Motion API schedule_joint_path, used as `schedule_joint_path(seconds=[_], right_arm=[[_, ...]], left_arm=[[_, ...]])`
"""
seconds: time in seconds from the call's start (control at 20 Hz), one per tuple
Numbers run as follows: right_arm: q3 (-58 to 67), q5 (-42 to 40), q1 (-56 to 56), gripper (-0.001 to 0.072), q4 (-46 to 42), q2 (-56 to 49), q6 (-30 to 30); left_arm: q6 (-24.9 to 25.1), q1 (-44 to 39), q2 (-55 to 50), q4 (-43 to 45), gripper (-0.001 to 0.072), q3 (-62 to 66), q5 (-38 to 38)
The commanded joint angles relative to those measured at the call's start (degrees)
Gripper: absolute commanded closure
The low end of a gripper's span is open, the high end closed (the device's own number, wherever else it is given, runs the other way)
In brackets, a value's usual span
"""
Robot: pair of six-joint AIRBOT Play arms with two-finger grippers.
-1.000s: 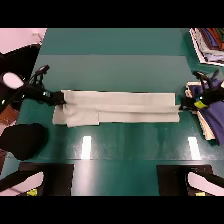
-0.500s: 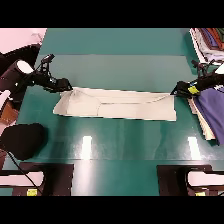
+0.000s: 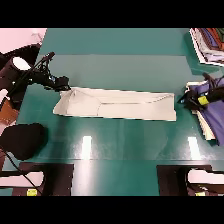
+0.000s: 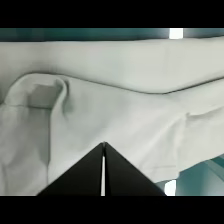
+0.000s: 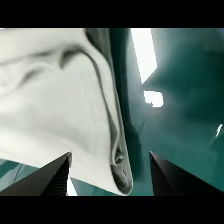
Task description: Fold the shirts.
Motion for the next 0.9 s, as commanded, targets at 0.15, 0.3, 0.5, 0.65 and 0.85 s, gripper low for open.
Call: schedule_joint_path(seconds=[0.15,0.3,0.5,0.65,0.85], right_arm=[[-8.2,-4.7,0.9,0.0165,14.1,-5.5,-7.3],[-4.5,-5.5,4.6,0.0486,15.2,-7.9,-8.4],[1.3,-3.7,6.5,0.0696,15.3,-5.3,-8.4],[6.6,-0.6,7.3,0.0697,15.7,-0.5,-7.3],[16.3,0.9,11.8,0.0697,15.8,4.7,-3.1]], left_arm=[[0.0,-2.6,0.0,-5.0,0.0671,0.1,0.3],[-0.3,-7.4,-0.3,-5.0,0.068,0.0,3.5],[-4.4,-14.3,-2.7,-5.0,0.068,0.0,9.6],[-4.7,-20.3,-7.6,-5.3,0.068,2.7,11.3],[-6.2,-27.3,-16.6,-5.3,0.068,11.2,11.0]])
